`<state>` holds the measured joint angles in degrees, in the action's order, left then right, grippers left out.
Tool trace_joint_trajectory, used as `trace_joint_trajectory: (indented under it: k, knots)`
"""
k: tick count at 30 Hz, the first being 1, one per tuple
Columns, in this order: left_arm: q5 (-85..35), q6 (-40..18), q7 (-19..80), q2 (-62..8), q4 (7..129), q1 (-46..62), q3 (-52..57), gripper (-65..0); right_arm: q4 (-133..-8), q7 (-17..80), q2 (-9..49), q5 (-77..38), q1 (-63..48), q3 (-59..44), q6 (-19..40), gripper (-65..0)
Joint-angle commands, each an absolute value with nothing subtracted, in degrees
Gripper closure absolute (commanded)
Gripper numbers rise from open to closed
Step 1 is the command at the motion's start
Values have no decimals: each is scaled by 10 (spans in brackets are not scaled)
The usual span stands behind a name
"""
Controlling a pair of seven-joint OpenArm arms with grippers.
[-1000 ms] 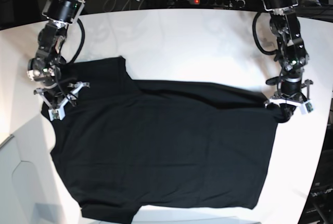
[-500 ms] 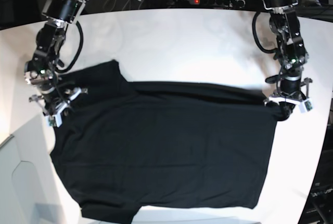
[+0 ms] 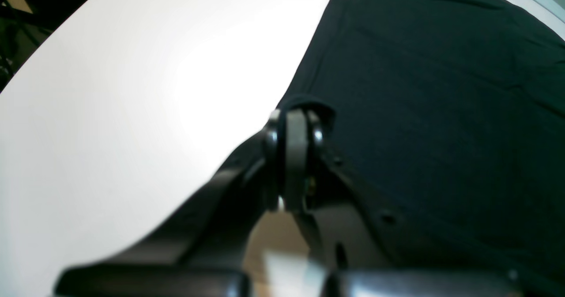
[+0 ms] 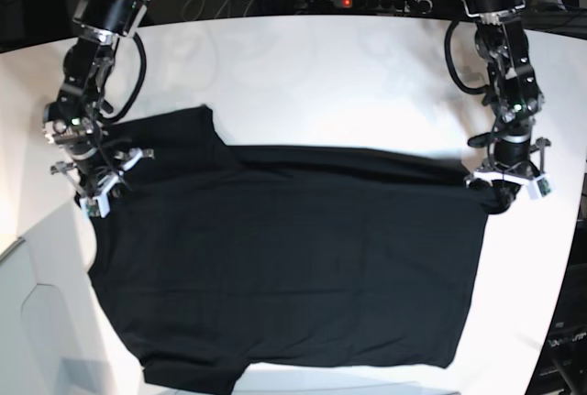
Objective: Fold the T-shirt properly
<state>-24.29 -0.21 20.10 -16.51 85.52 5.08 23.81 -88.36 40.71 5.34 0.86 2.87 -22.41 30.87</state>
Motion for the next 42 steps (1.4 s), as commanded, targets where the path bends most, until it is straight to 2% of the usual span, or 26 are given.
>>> trace_joint_trajectory:
  k: [1,5,10,16,23,36,42]
  knots:
    - [-244,-2,185,-175,867,45,243,0,-893,394,58,3,38,-225,313,0]
    - [-244,-2,185,-175,867,45,243,0,-893,396,58,3,37,-225,313,0]
    - [-244,-2,185,-175,867,45,242,0,-893,395,57,1,36,-225,313,-56]
    - [-244,-2,185,-175,867,45,240,0,-893,395,54,0,29,-225,313,-81]
    - [-245,-2,185,-175,867,46,243,0,-893,399,45,0,13,-225,313,-147]
    - [-245,-2,185,-175,866,46,242,0,-893,394,49,3,14,-229,310,-152]
    - [-245,-2,185,-175,865,46,243,0,-898,399,50,3,14,-296,313,-160]
